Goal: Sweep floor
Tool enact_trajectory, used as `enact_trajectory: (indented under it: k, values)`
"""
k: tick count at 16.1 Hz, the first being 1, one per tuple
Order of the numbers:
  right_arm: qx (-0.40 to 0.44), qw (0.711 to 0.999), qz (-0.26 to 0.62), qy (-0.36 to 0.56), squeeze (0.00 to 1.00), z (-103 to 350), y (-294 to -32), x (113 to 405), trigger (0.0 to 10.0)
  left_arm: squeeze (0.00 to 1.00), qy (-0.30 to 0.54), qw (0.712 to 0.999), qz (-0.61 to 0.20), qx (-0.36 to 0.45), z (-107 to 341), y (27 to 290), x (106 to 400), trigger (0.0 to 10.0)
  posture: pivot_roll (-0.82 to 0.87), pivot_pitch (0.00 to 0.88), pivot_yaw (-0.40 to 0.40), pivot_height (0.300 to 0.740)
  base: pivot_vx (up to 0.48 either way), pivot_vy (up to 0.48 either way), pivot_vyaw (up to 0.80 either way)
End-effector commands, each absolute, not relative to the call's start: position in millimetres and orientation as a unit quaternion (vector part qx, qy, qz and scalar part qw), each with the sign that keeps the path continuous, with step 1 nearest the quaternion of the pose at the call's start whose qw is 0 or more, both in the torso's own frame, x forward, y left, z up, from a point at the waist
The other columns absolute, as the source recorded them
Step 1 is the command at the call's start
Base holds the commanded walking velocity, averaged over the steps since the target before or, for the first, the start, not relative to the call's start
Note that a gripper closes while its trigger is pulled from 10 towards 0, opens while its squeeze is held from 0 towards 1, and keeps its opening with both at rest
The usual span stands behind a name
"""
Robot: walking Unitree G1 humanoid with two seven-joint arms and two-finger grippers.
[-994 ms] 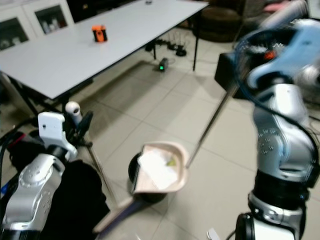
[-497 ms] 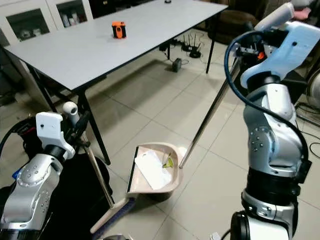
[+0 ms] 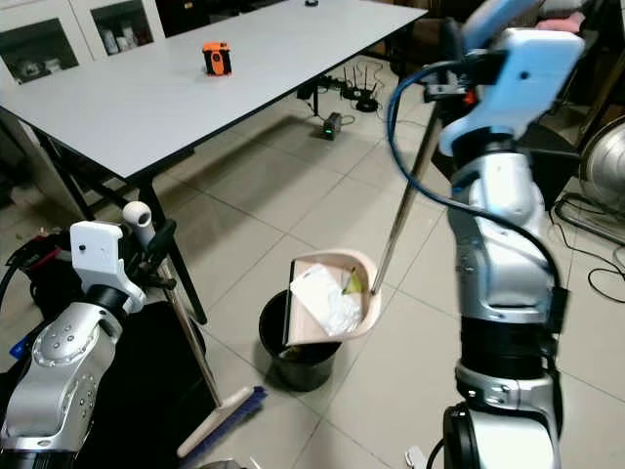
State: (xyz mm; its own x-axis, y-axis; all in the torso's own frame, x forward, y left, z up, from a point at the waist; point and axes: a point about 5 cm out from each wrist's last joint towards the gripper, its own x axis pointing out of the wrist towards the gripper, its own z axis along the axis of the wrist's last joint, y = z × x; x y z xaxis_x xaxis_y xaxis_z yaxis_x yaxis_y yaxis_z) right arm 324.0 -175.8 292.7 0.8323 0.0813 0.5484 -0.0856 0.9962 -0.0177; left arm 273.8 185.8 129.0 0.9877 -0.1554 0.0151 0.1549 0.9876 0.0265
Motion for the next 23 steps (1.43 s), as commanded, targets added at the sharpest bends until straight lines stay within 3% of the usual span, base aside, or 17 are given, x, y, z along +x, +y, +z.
enact_trajectory:
  k: [1,6,12,19,23]
  values:
    - [-0.017,0.941,0.061,-0.333,0.0,307,-163,323,10.0,0.0,-0.031,0.997,-0.069,0.024,141,190,275,10.0,0.03,0.0,0.049,0.74,0.0,0.0,0.0]
    - [-0.097,0.909,0.134,-0.382,0.0,303,-122,320,10.0,0.0,-0.036,0.996,-0.072,0.023,141,186,277,10.0,0.03,0.0,0.049,0.74,0.0,0.0,0.0]
    - [-0.122,0.887,0.214,-0.391,0.0,282,-79,311,10.0,0.0,-0.036,0.997,-0.07,0.025,141,187,277,10.0,0.03,0.0,0.046,0.74,0.0,0.0,0.0]
    - [-0.168,0.864,0.289,-0.377,0.0,261,-52,301,10.0,0.0,-0.034,0.996,-0.073,0.026,140,185,276,10.0,0.03,0.0,0.044,0.74,0.0,0.0,0.0]
    - [-0.221,0.854,0.304,-0.359,0.0,252,-51,302,10.0,0.0,-0.034,0.996,-0.074,0.026,139,184,277,10.0,0.02,0.0,0.041,0.74,0.0,0.0,0.0]
